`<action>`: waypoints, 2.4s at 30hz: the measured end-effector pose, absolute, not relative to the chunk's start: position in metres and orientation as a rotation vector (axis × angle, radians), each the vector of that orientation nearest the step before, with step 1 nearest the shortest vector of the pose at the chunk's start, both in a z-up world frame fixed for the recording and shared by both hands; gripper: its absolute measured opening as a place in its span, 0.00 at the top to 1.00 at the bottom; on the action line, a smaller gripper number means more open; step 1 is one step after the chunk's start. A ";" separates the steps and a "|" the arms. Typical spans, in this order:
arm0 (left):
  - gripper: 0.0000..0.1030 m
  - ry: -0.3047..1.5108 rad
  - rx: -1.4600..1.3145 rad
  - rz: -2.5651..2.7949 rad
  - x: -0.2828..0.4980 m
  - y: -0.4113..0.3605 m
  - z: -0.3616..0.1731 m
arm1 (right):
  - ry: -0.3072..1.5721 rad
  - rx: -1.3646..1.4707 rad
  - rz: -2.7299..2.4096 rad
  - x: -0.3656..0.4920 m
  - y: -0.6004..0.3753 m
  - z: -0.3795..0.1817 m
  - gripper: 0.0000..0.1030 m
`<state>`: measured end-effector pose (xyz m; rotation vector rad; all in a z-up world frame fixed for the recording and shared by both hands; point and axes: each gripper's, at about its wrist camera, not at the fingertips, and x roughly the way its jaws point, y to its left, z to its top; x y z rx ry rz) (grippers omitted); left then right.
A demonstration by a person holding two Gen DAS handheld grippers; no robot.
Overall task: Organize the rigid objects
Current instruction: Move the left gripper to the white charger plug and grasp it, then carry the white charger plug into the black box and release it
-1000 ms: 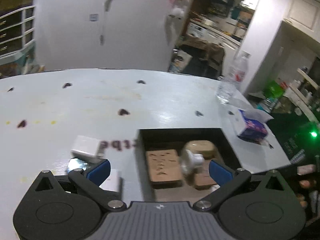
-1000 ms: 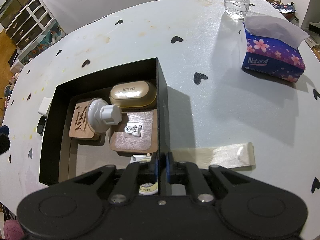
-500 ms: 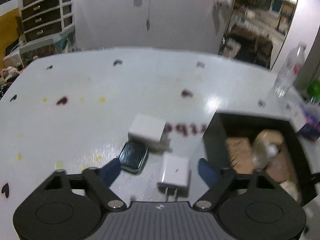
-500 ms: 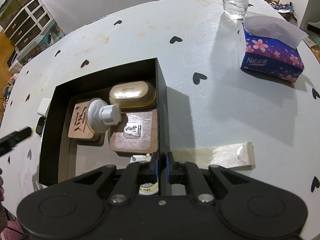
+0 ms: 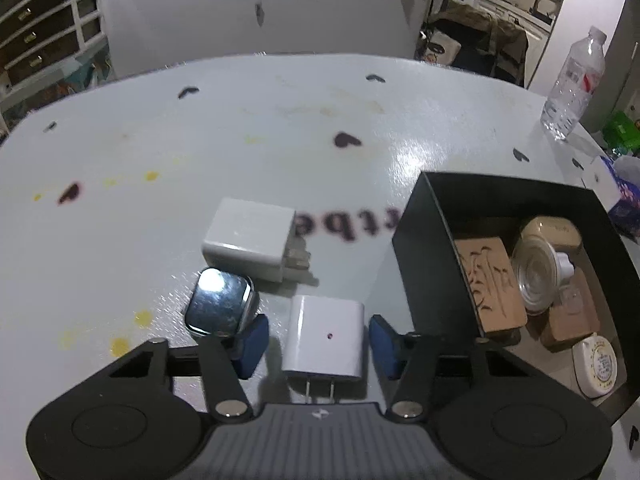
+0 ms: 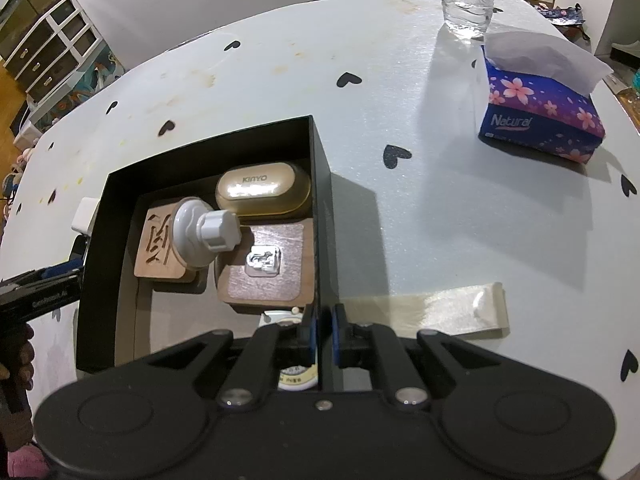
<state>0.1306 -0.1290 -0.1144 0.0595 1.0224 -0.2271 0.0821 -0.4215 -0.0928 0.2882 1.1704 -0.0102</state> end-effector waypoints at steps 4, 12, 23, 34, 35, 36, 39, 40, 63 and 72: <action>0.58 1.027 0.053 -0.229 0.130 -0.130 -0.118 | 1.170 0.292 -0.011 0.082 -0.422 -0.093 0.92; 0.58 1.029 0.002 -0.173 0.128 -0.121 -0.115 | 1.171 0.288 -0.010 0.082 -0.423 -0.093 0.92; 0.58 0.930 -0.124 -0.199 0.100 -0.126 -0.048 | 1.171 0.283 -0.006 0.083 -0.422 -0.093 0.92; 0.58 1.053 -0.144 -0.484 0.099 -0.201 -0.042 | 1.168 0.291 0.003 0.082 -0.424 -0.094 0.92; 0.58 1.076 -0.139 -0.494 0.101 -0.206 -0.046 | 1.167 0.292 0.003 0.082 -0.424 -0.094 0.92; 0.58 1.101 -0.134 -0.496 0.103 -0.211 -0.051 | 1.168 0.292 0.003 0.082 -0.424 -0.093 0.92; 0.58 1.167 -0.120 -0.502 0.109 -0.224 -0.067 | 1.167 0.293 0.005 0.081 -0.424 -0.093 0.92; 0.58 1.190 -0.120 -0.503 0.111 -0.228 -0.073 | 1.167 0.293 0.006 0.081 -0.424 -0.093 0.92; 0.41 1.320 -0.045 -0.540 0.113 -0.264 -0.114 | 1.166 0.294 0.009 0.081 -0.424 -0.093 0.92; 0.37 1.294 -0.026 -0.549 0.109 -0.264 -0.109 | 1.166 0.294 0.010 0.081 -0.424 -0.093 0.92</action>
